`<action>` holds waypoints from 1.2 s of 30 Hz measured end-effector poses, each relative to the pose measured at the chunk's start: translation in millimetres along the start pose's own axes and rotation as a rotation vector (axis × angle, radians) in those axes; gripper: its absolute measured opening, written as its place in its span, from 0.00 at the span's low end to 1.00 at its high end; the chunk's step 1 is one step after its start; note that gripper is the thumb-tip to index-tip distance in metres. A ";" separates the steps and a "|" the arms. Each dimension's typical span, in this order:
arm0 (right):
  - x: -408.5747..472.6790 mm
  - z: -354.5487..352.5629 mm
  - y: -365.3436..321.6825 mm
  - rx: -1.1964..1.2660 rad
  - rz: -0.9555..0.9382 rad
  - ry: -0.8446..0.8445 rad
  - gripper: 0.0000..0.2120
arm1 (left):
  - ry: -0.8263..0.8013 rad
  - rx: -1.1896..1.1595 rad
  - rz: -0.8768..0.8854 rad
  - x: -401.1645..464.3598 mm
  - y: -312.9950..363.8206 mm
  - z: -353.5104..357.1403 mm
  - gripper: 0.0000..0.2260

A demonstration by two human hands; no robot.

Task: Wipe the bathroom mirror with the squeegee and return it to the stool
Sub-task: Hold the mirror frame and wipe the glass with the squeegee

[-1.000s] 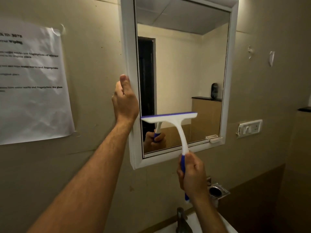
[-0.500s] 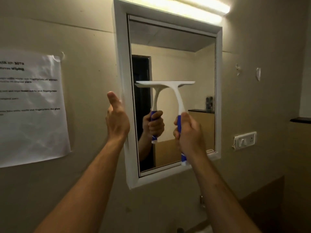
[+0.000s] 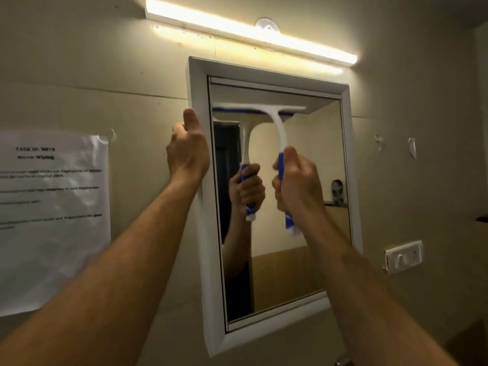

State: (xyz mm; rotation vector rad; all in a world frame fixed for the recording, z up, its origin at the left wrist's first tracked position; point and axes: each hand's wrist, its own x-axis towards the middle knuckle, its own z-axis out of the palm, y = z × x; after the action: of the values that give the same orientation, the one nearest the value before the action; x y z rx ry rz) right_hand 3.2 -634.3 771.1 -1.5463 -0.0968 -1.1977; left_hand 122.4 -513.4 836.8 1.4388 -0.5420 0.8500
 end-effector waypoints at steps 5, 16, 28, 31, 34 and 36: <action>14.5 14.2 -17.8 0.138 0.005 -0.010 0.19 | 0.038 -0.053 -0.071 10.4 -2.6 7.7 0.30; 12.3 7.6 -13.7 0.239 -0.022 -0.077 0.20 | 0.083 -0.021 0.013 6.1 -7.8 11.3 0.29; 1.7 -42.0 48.6 -0.188 -0.102 -0.038 0.22 | 0.097 -0.022 0.083 8.3 -12.6 11.7 0.30; 29.1 -60.9 35.4 -0.152 -0.107 0.088 0.21 | 0.113 0.024 0.085 5.5 -15.1 18.5 0.31; 62.2 -72.4 26.0 -0.177 -0.063 0.174 0.20 | 0.202 0.023 0.081 19.0 -16.6 2.5 0.33; 70.7 -76.0 34.6 -0.228 -0.059 0.192 0.20 | 0.201 -0.037 0.043 23.0 -31.7 22.5 0.36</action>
State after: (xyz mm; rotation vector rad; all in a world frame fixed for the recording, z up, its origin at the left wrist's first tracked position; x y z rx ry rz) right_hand 11.6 -742.2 787.1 -1.6234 0.1253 -1.4377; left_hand 164.7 -529.1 836.7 1.2943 -0.4354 1.0014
